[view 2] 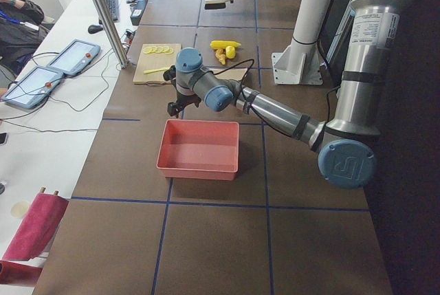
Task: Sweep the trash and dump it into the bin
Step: 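Grasp the white dustpan handle with the left gripper while the right lifts the brush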
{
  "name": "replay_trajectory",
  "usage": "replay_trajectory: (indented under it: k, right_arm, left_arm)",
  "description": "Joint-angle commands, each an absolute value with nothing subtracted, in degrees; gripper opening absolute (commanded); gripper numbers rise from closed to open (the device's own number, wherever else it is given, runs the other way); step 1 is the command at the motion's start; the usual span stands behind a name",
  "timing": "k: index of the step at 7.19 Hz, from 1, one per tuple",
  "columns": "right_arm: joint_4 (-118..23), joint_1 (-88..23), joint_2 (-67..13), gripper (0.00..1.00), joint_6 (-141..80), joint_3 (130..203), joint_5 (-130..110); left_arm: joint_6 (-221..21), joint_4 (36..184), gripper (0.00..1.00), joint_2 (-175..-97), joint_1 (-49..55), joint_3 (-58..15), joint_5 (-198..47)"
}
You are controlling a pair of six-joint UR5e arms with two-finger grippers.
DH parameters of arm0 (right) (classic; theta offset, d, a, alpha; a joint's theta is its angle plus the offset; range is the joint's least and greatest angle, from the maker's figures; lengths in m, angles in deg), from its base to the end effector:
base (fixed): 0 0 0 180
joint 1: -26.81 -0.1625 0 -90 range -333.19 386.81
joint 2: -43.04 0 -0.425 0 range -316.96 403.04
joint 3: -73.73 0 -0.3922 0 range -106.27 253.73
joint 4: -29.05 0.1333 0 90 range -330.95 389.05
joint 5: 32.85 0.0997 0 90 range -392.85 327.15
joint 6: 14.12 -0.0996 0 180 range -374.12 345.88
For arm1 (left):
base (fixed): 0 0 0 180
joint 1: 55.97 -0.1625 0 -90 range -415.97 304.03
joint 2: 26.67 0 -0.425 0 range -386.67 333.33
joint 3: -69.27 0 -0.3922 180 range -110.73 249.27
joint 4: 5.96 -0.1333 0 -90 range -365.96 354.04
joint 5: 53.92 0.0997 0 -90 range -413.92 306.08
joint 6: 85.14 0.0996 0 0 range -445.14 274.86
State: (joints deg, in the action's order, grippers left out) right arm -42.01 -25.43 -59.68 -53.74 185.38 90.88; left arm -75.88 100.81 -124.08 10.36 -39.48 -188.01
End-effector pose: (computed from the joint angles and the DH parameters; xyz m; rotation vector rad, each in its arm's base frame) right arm -0.1960 -0.3804 0.5428 0.0079 -0.7452 -0.1122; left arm 0.1536 -0.5098 0.3955 0.6305 0.8382 0.8104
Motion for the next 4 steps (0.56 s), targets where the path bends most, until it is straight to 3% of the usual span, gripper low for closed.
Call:
replay_trajectory:
  k: [1, 4]
  right_arm:
    - [-41.7, -25.0, -60.2, 0.00, -53.9, 185.1, 90.8]
    - [-41.4, -23.9, -60.1, 0.00, -56.8, 185.0, 90.6]
  left_arm:
    - [-75.7, 100.6, 1.00, -128.4, 3.6, -41.7, -187.0]
    - [-75.5, 100.2, 1.00, -129.6, -9.0, -44.8, -177.5]
